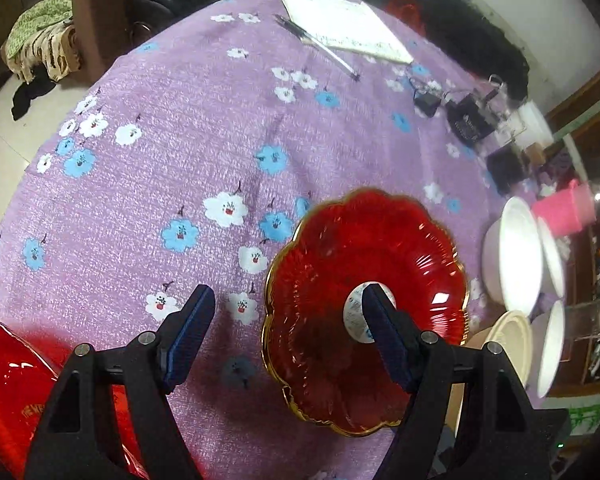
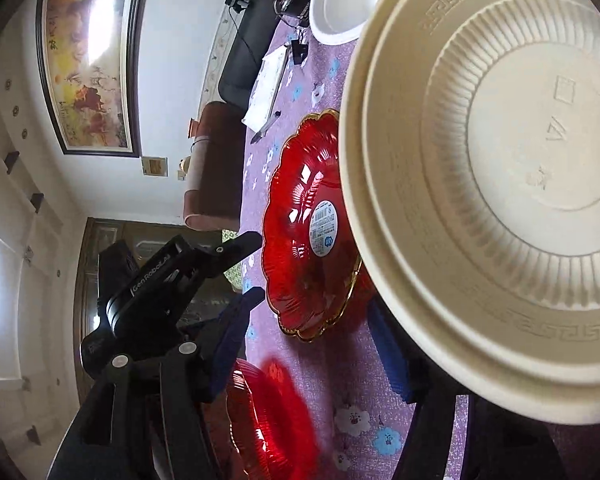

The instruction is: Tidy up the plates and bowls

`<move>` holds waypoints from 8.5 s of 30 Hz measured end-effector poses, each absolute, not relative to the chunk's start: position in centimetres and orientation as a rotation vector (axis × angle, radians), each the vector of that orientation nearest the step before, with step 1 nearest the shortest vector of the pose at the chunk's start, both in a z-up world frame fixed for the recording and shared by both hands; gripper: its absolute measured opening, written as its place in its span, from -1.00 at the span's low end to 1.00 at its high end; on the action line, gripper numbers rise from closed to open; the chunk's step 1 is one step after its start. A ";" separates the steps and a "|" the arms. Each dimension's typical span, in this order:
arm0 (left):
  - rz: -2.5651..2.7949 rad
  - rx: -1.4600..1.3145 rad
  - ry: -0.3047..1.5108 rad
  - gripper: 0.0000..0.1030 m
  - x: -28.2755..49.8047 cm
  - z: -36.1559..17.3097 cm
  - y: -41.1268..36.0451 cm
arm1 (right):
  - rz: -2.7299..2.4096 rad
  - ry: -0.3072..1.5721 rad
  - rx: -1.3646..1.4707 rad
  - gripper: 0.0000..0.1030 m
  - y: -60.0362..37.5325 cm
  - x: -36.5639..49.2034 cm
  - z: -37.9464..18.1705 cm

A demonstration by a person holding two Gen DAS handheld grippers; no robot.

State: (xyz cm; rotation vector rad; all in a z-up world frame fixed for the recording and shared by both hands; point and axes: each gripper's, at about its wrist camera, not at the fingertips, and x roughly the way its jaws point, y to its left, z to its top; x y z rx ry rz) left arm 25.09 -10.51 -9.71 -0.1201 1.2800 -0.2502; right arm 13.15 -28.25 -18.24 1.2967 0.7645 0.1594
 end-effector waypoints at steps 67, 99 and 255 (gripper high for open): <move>-0.183 0.027 1.181 -0.72 22.2 -6.2 -4.9 | 0.140 0.858 1.059 -0.65 -25.9 12.4 -15.8; -0.232 0.063 1.275 -0.35 22.2 -9.5 -5.7 | 0.188 0.985 1.065 -0.82 -25.3 13.3 -17.6; -0.622 0.180 1.152 0.46 11.6 -7.1 -43.4 | -0.178 0.566 1.213 0.37 -61.6 -5.6 -14.5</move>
